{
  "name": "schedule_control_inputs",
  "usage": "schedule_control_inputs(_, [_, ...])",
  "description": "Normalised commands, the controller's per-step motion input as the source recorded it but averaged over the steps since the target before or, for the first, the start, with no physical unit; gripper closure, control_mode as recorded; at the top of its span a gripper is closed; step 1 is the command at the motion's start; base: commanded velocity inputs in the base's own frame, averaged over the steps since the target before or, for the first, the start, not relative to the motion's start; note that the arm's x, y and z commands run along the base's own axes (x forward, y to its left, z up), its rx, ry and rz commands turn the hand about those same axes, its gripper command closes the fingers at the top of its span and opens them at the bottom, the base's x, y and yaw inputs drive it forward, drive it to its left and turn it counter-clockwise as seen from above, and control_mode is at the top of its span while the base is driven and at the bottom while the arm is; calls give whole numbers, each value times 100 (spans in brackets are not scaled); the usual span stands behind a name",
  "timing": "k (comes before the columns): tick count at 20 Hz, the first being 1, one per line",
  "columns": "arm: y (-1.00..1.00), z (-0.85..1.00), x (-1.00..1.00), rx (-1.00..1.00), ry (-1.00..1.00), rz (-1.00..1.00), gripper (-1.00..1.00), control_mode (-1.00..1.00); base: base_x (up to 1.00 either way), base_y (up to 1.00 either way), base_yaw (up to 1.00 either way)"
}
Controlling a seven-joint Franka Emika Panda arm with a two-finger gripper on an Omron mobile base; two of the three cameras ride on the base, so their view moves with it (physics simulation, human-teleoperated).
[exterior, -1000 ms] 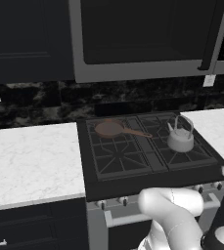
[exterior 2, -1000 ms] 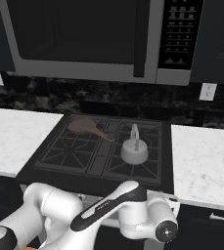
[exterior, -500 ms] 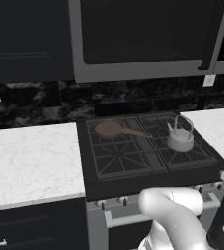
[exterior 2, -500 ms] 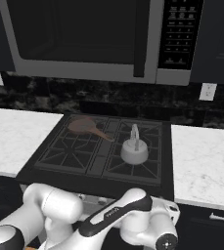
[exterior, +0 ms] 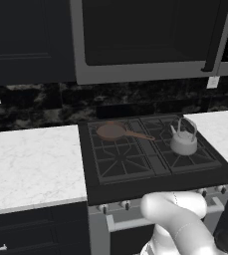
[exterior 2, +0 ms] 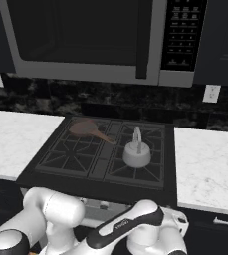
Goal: Pick the kettle from the counter and place it on a stove burner. Then turn the burner on.
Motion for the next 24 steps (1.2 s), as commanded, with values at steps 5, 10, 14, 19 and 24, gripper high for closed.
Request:
schedule_control_inputs(5, [-9,0,-52,0,-16,0,-100,-100,0,0,0])
schedule_control_inputs(10, [0,-12,-43,0,-17,0,-100,-100,0,0,0])
schedule_control_inputs(14, [0,-35,-13,0,-11,0,-100,-100,0,0,0])
schedule_control_inputs(19, [0,-20,0,0,-7,0,-100,-100,0,0,0])
schedule_control_inputs(24, [0,-23,0,0,0,0,-100,-100,0,0,0])
